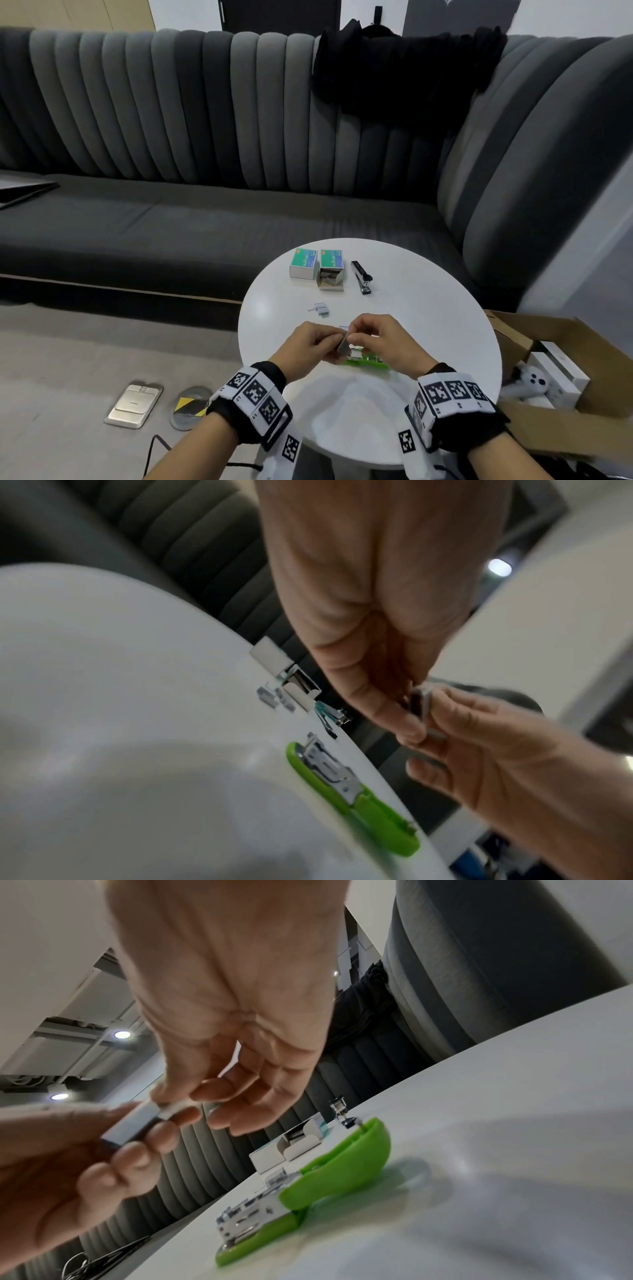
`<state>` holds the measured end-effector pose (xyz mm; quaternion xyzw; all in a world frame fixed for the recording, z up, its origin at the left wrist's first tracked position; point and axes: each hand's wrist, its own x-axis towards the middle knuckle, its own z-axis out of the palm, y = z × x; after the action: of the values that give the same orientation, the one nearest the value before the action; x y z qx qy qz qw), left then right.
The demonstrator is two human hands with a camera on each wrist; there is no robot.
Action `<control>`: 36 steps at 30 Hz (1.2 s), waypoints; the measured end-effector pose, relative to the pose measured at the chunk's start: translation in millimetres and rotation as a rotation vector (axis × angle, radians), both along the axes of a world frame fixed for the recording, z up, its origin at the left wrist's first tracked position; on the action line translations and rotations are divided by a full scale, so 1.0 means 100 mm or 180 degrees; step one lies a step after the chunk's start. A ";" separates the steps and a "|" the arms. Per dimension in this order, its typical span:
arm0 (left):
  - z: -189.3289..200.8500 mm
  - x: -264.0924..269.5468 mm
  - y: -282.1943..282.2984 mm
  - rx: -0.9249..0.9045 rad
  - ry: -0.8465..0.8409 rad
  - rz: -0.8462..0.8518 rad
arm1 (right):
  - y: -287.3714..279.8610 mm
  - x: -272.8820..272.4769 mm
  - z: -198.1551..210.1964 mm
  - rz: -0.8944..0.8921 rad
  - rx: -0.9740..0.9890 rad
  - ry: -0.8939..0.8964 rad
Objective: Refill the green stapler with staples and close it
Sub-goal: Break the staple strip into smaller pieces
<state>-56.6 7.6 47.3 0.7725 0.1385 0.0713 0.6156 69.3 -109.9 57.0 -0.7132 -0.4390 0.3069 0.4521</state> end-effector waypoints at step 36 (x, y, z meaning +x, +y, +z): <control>0.15 -0.07 -0.09 0.1166 -0.1092 0.0884 | -0.10 -0.13 0.12 -0.0245 0.0290 0.1961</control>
<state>-63.1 -1.1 62.4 0.8211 0.1216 0.3084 0.4645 55.9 -120.1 69.1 -0.5818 -0.2674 0.4712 0.6066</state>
